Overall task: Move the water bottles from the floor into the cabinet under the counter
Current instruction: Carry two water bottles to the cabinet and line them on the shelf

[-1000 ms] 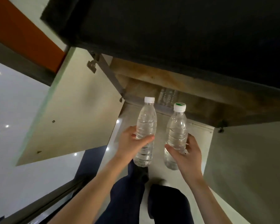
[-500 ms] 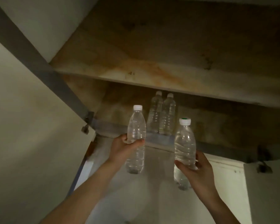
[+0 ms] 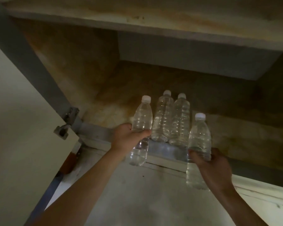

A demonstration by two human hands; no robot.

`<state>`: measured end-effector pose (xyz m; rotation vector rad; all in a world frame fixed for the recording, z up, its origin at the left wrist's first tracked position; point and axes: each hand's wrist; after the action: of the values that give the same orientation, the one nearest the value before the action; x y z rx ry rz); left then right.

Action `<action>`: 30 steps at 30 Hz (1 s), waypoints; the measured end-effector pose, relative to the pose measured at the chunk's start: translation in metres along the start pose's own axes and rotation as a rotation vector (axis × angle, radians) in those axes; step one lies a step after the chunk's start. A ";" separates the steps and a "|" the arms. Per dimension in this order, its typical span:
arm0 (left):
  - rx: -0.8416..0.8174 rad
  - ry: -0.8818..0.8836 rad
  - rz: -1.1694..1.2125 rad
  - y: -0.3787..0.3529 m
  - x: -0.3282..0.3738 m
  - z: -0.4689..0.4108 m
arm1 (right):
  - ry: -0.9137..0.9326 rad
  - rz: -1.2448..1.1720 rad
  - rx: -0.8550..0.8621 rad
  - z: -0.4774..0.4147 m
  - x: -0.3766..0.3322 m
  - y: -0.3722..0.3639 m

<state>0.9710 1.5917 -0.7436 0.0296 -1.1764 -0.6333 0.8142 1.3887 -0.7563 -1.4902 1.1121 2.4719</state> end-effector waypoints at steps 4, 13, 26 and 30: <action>0.070 -0.014 -0.118 -0.007 0.000 0.001 | 0.007 0.118 0.043 -0.008 -0.001 0.000; 0.130 -0.248 -0.090 -0.009 -0.027 0.018 | 0.077 0.214 0.079 -0.003 -0.003 0.001; 0.137 -0.375 -0.056 -0.017 -0.046 0.032 | 0.243 0.050 0.100 0.012 0.014 -0.007; 0.084 -0.379 -0.039 -0.014 -0.038 0.014 | 0.264 0.054 0.076 -0.008 0.014 -0.005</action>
<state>0.9442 1.6027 -0.7749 0.0033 -1.5712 -0.6400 0.8145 1.3836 -0.7717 -1.8257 1.2858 2.2841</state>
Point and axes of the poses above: each hand's wrist, its own z-axis away from the middle knuckle, its own y-axis out of the back of the hand, x = y × z, and after that the axes turned 10 degrees about -x, right-handed
